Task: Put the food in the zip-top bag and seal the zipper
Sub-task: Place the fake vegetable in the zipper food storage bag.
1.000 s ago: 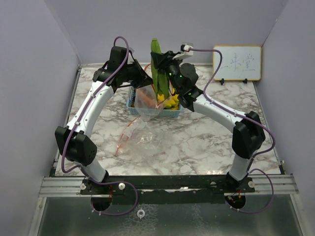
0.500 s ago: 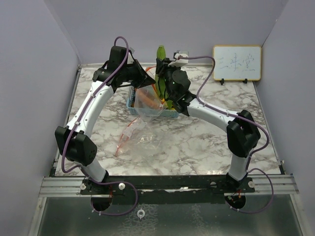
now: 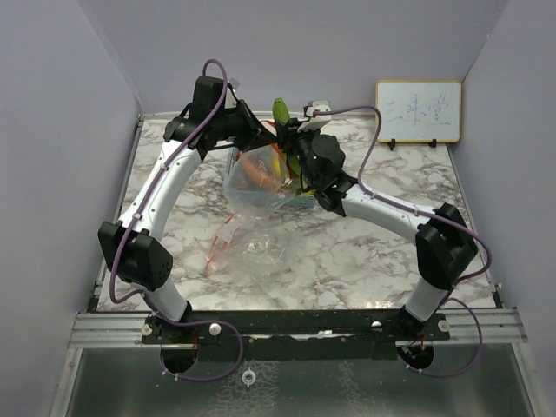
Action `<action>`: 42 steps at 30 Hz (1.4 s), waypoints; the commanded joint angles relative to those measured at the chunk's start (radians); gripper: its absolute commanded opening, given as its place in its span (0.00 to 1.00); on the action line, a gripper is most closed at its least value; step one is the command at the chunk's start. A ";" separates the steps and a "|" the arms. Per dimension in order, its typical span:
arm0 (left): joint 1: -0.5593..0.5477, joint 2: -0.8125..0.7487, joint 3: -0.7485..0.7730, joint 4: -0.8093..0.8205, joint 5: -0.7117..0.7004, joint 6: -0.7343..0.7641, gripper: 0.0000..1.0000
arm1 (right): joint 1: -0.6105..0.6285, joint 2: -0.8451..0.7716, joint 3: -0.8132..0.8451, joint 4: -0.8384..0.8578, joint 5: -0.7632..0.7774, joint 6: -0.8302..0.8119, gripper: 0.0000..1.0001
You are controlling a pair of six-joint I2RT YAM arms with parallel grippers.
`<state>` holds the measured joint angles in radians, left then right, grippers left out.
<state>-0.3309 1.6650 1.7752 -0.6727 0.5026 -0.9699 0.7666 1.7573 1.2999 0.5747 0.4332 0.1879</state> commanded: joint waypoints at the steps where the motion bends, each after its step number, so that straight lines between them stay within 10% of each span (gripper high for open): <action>1: 0.006 -0.004 -0.022 0.064 0.029 -0.013 0.00 | 0.008 -0.146 -0.054 -0.032 -0.140 0.053 0.02; 28: 0.003 -0.049 -0.090 0.174 0.090 -0.016 0.00 | -0.046 -0.140 -0.020 -0.331 -0.190 0.257 0.03; 37: -0.003 -0.062 -0.124 0.201 0.093 -0.028 0.00 | -0.056 0.038 0.338 -0.597 -0.232 0.358 0.43; 42: -0.002 -0.066 -0.133 0.208 0.096 -0.028 0.00 | -0.071 0.029 0.355 -0.708 -0.249 0.362 0.48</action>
<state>-0.3286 1.6470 1.6505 -0.5205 0.5606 -0.9897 0.7048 1.7977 1.6241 0.0013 0.2256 0.5137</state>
